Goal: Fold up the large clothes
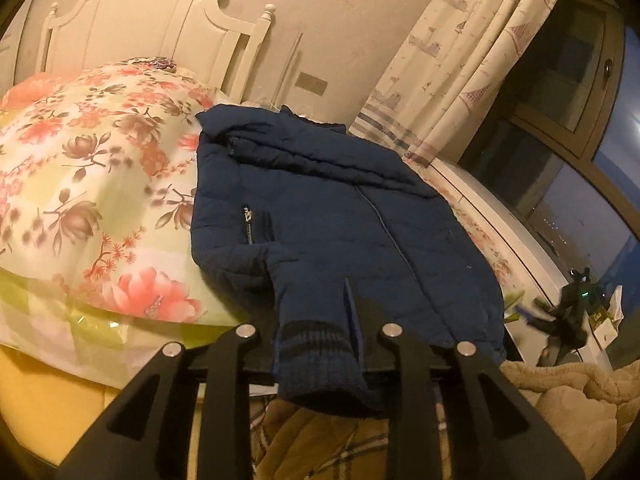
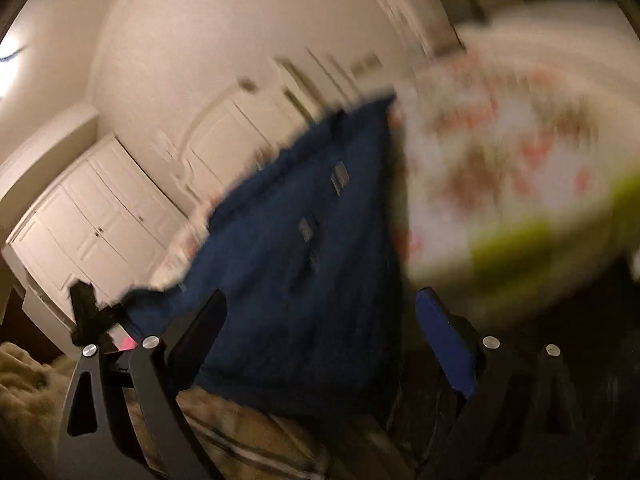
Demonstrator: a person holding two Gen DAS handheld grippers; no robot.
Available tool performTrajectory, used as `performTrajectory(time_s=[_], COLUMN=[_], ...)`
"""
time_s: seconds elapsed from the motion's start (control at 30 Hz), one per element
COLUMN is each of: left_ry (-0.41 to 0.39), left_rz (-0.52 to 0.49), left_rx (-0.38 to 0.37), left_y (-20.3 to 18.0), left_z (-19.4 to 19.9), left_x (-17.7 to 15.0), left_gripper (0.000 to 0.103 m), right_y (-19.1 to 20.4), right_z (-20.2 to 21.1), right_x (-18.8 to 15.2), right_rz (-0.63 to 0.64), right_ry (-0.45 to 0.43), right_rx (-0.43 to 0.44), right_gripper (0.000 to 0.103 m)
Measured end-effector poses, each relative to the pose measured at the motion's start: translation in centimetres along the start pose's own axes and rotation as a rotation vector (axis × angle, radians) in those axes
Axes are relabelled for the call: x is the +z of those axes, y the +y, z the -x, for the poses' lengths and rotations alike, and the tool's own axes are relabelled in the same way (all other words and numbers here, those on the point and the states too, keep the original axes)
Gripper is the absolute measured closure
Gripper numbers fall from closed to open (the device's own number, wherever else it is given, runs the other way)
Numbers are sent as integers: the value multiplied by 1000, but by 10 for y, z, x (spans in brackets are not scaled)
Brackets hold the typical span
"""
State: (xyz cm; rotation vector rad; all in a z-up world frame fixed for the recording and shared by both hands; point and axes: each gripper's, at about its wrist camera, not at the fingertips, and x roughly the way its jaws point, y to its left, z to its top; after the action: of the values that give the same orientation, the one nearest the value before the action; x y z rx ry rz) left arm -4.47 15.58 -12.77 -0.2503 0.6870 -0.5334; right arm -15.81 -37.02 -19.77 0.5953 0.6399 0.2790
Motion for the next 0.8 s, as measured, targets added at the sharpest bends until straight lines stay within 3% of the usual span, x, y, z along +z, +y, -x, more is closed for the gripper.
performTrajectory(time_s=[0.07, 0.13, 0.2, 0.23, 0.27, 0.3, 0.33, 0.37, 0.4, 0.47, 0.63, 0.77, 0.8], left_ry=[11, 40, 76, 96, 104, 119, 123, 130, 127, 60, -122, -226, -241], left_rz=[-2, 2, -2, -11, -21, -45, -72, -102, -107, -85, 24, 56, 62], left_rx=[0, 13, 34, 55, 73, 113, 149, 186, 174, 116, -64, -120, -108], left_y=[2, 4, 5, 4, 3, 0, -3, -6, -6, -8, -10, -23, -28], left_z=[-2, -8, -16, -21, -23, -26, -28, -30, -28, -13, 40, 79, 85], left_x=[-2, -4, -10, -14, -16, -20, -22, -24, -25, -21, 10, 36, 48], left_gripper=[70, 59, 40, 40, 40, 45, 57, 81, 85, 88, 89, 88, 87], right_y=[-18, -33, -40, -40, -36, -27, -17, -11, -3, 10, 44, 84, 95], right_z=[-19, -35, -47, -49, -51, -51, -48, -47, -42, -27, 43, 76, 85], right_x=[-11, -19, -23, -26, -25, -24, -24, -24, -23, -21, 4, 32, 41], right_rz=[-52, -108, -141, -141, -118, -68, -11, 22, 59, 88, 71, 106, 133], right_ry=[54, 93, 130, 137, 141, 136, 126, 121, 107, 56, -198, -332, -366], right_rx=[9, 32, 82, 95, 111, 116, 100, 93, 71, 42, 182, 299, 292], right_gripper=[10, 10, 10, 13, 35, 45, 62, 77, 78, 81, 83, 83, 83])
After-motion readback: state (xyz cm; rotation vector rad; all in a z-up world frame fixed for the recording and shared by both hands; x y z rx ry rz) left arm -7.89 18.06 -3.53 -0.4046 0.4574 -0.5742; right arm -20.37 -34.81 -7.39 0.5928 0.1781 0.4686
